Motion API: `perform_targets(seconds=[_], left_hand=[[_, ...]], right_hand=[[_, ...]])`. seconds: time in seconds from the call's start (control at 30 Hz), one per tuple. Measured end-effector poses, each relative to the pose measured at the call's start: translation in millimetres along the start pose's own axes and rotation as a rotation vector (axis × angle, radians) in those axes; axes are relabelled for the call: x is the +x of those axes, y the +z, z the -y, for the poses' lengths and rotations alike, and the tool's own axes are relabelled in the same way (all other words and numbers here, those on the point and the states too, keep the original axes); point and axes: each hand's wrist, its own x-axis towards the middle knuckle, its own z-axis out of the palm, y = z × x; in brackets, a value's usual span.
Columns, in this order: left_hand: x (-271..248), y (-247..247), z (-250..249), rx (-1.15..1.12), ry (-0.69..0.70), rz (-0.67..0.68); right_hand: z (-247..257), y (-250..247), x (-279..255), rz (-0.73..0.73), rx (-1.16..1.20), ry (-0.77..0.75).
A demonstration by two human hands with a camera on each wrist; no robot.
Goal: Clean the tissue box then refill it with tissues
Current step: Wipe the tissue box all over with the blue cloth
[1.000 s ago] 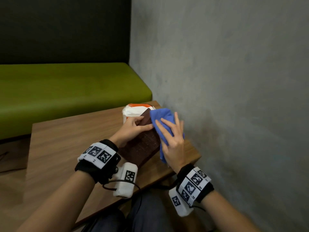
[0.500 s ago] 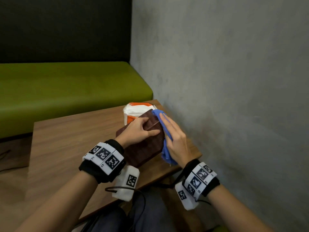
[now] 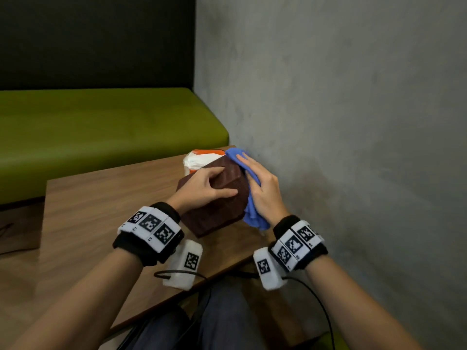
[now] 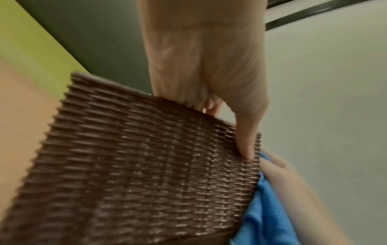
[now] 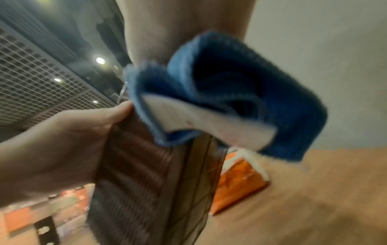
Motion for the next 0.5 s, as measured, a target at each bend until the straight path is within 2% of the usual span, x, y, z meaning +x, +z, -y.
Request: perform_targets(seconds=[0.13, 0.17, 0.27, 0.33, 0.4, 0.43, 0.5], left_hand=[[6.2, -3.1, -16.4, -0.164, -0.108, -0.216], [8.4, -0.3, -18.4, -0.116, -0.125, -0.246], [4.9, 10.6, -17.4, 0.296, -0.127, -0.247], [-0.1, 17.7, -14.7, 0.335, -0.083, -0.216], [-2.2, 13.4, -10.1, 0.327, 0.009, -0.153], [-2.4, 7.6, -11.3, 0.379, 0.022, -0.075], [1.3, -3.8, -13.0, 0.471, -0.066, 0.056]], right_hand=[[10.6, 11.1, -22.5, 0.041, -0.092, -0.125], [7.9, 14.6, -28.7, 0.039, -0.106, -0.123], [-5.3, 14.8, -21.8, -0.062, -0.095, -0.062], [-8.9, 6.4, -3.0, -0.101, -0.088, -0.01], [-8.7, -1.8, 9.7, -0.111, -0.123, -0.051], [-8.9, -2.1, 10.5, -0.128, -0.151, -0.088], [-8.5, 4.0, -1.0, -0.189, -0.186, -0.137]])
